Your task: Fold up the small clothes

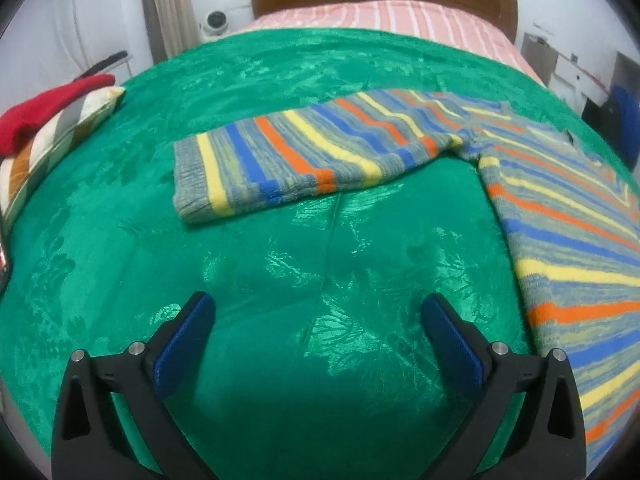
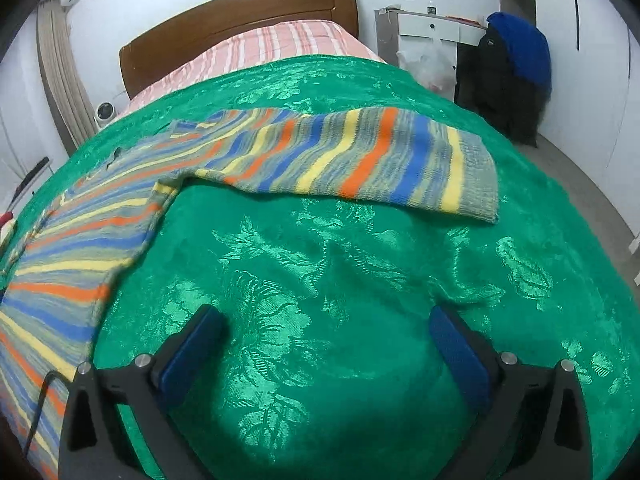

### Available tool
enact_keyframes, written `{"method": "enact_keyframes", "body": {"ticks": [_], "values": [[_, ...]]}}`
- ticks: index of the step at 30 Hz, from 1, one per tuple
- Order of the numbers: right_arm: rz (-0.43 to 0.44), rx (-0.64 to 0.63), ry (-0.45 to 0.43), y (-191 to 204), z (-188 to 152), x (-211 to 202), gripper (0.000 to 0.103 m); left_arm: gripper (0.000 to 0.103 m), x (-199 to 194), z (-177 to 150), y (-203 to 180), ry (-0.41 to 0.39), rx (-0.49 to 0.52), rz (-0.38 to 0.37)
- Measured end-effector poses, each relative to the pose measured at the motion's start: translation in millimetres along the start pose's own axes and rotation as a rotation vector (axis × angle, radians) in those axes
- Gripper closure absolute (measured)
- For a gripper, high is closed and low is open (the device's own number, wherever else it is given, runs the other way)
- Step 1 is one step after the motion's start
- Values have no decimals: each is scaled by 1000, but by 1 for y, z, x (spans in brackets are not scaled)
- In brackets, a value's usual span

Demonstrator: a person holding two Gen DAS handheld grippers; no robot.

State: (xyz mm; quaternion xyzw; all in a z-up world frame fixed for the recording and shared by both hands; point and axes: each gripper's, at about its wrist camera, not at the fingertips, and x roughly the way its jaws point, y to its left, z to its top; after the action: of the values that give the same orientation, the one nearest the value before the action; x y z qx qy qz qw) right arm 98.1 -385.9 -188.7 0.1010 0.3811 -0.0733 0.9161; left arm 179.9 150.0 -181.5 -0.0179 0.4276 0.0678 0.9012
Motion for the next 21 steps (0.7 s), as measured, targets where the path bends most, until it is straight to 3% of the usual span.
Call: {"method": "enact_keyframes", "body": {"ticks": [3, 7, 21], "values": [[-4, -2, -11, -1, -6, -2, 0, 0, 0, 6, 2, -17, 13, 14], [0, 1, -10, -2, -8, -3, 0, 0, 9, 2, 11, -46, -19, -39], [-3, -1, -10, -3, -7, -4, 0, 0, 8, 1, 7, -67, -3, -17]]}}
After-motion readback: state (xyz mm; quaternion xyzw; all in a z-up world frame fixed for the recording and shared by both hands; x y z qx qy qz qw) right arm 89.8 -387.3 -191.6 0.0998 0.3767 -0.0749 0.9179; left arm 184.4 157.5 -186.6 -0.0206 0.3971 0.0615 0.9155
